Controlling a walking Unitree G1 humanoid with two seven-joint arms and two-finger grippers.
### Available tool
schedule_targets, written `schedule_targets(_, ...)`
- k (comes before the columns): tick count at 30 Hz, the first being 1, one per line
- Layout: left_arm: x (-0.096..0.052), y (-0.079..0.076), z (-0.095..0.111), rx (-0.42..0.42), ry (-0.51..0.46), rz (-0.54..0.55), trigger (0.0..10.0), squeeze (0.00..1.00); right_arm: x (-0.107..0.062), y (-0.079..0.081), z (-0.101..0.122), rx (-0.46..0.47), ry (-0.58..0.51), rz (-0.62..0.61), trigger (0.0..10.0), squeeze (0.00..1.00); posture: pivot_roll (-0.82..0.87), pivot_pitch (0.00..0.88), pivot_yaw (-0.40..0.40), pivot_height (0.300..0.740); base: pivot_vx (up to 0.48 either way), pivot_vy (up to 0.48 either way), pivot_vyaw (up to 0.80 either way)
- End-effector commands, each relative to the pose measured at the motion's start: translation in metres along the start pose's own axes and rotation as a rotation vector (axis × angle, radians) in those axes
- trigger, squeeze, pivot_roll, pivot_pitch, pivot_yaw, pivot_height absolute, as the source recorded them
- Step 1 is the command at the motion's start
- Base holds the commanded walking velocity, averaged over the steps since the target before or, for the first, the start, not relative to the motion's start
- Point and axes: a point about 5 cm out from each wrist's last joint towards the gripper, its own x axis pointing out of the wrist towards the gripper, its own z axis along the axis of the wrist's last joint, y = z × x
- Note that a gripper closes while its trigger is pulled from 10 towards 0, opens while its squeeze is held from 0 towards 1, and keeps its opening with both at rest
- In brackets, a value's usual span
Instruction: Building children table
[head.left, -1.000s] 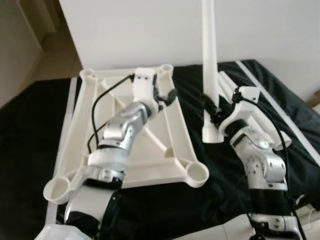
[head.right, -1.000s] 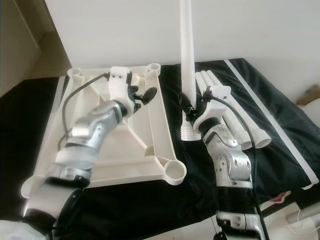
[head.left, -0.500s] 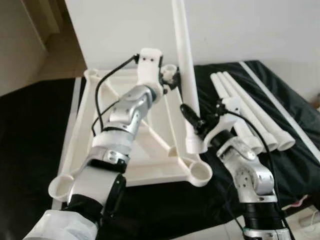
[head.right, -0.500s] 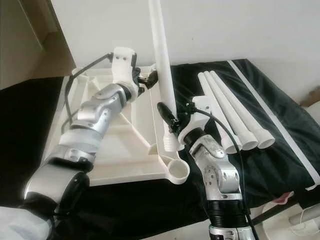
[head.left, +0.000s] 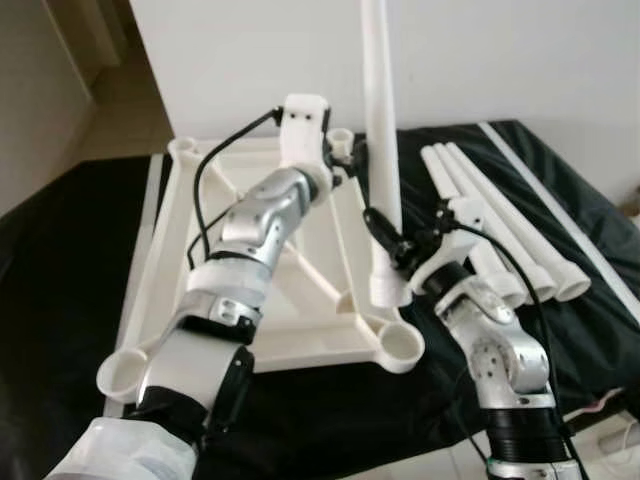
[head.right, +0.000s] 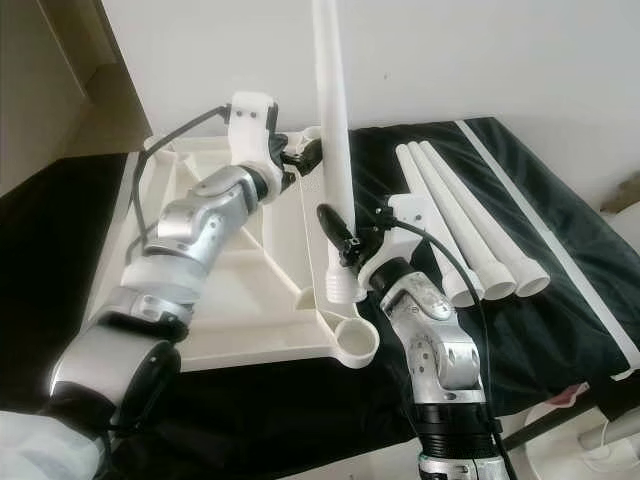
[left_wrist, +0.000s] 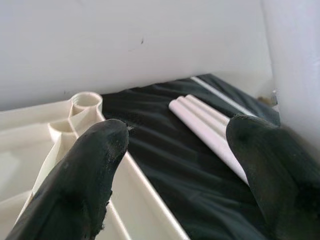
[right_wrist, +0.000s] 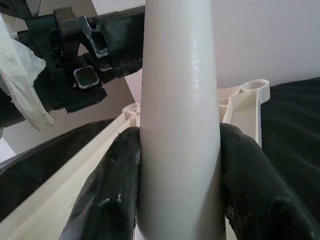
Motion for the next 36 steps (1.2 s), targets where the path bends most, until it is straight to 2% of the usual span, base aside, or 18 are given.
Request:
schedule_targets(1,0.001,-0.043,0.014,0.028,-0.04,-0.411,10.0,0.0,0.009,0.019,-0.006,0.035,0.029,0.095,10.0,0.0,-0.04,0.0,0.013,0.74,0.0,0.0,0.0)
schedule_targets(16,-0.01,-0.071,0.034,0.001,-0.136,-0.511,10.0,0.0,0.015,0.016,-0.006,0.076,0.018,0.077,10.0,0.0,-0.04,0.0,0.008,0.74,0.0,0.0,0.0)
schedule_targets(27,-0.015,-0.076,0.04,-0.001,-0.15,-0.534,10.0,0.0,0.018,0.016,-0.006,0.095,0.001,0.074,10.0,0.0,-0.04,0.0,0.009,0.74,0.0,0.0,0.0)
schedule_targets(31,-0.013,-0.073,0.039,0.005,-0.155,-0.509,10.0,0.0,0.017,0.016,-0.004,0.092,-0.011,0.069,10.0,0.0,-0.04,0.0,0.008,0.74,0.0,0.0,0.0)
schedule_targets(32,-0.011,-0.068,0.04,0.013,-0.162,-0.467,10.0,0.0,0.017,0.015,-0.003,0.092,-0.024,0.059,10.0,0.0,-0.04,0.0,0.007,0.74,0.0,0.0,0.0)
schedule_targets(33,-0.006,-0.051,0.038,0.084,-0.174,-0.341,10.0,0.0,0.014,0.004,0.003,0.064,-0.087,-0.027,10.0,0.0,-0.04,0.0,0.009,0.74,0.0,0.0,0.0)
schedule_targets(35,-0.006,-0.051,0.038,0.084,-0.174,-0.341,10.0,0.0,0.014,0.004,0.003,0.064,-0.087,-0.027,10.0,0.0,-0.04,0.0,0.009,0.74,0.0,0.0,0.0)
schedule_targets(36,-0.005,-0.041,0.037,0.097,-0.176,-0.287,10.0,0.0,0.011,-0.005,0.007,0.052,-0.116,-0.087,10.0,0.0,-0.04,0.0,0.01,0.74,0.0,0.0,0.0)
